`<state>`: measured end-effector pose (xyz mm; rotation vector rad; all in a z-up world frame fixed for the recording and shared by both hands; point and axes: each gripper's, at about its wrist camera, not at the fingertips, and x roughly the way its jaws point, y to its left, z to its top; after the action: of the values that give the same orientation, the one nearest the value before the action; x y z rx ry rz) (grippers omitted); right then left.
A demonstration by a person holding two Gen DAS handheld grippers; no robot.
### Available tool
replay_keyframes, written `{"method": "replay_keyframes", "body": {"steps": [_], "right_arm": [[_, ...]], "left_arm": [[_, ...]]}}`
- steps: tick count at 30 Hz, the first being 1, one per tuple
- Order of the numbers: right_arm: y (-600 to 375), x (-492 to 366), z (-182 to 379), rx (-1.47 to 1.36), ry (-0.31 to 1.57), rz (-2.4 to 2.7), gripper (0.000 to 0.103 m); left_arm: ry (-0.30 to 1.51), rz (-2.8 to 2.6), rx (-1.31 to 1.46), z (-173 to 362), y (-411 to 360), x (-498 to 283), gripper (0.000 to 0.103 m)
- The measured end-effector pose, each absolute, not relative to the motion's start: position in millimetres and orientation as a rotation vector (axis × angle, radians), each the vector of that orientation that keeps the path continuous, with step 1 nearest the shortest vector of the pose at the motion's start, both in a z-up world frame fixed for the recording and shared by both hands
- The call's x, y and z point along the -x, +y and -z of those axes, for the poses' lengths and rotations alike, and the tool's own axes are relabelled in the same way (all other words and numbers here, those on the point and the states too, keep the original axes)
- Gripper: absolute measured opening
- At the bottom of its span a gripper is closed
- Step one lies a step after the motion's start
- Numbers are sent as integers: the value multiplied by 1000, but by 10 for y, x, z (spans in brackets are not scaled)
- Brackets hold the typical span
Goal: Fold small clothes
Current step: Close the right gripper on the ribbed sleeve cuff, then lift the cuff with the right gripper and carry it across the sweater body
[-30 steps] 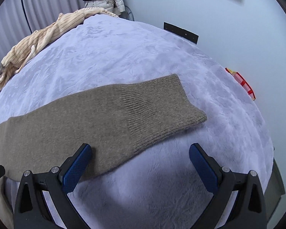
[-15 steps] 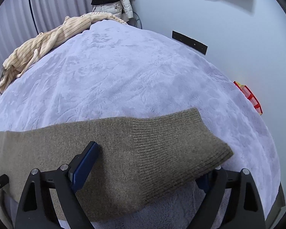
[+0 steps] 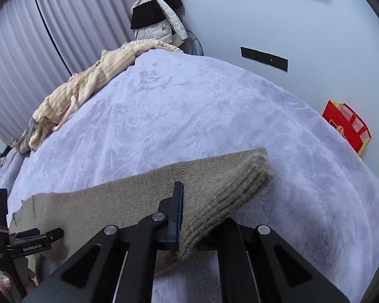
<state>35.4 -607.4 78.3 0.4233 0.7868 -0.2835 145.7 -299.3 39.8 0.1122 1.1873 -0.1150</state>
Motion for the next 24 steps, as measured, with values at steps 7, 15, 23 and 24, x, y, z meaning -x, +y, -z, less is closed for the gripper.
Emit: {"method": "replay_keyframes", "body": {"steps": [7,15,23,24], "right_arm": [[-5984,-329,-957,-412,778,294,6],[-5626,-343,-1384,-338,740,286,7],[-4939,-494,-1767,-272,707,217,6],[-4856,-510,-1799,-270,706,208,6]], "left_arm": [[1230,122,-159,-456,-2867,-1453,102],[1238,28,-52,-516,-2051,-1256,102],[1202,9,-25,-589,-1681,-1050,102],[1191,10,-29,-611,-1654,-1008,102]]}}
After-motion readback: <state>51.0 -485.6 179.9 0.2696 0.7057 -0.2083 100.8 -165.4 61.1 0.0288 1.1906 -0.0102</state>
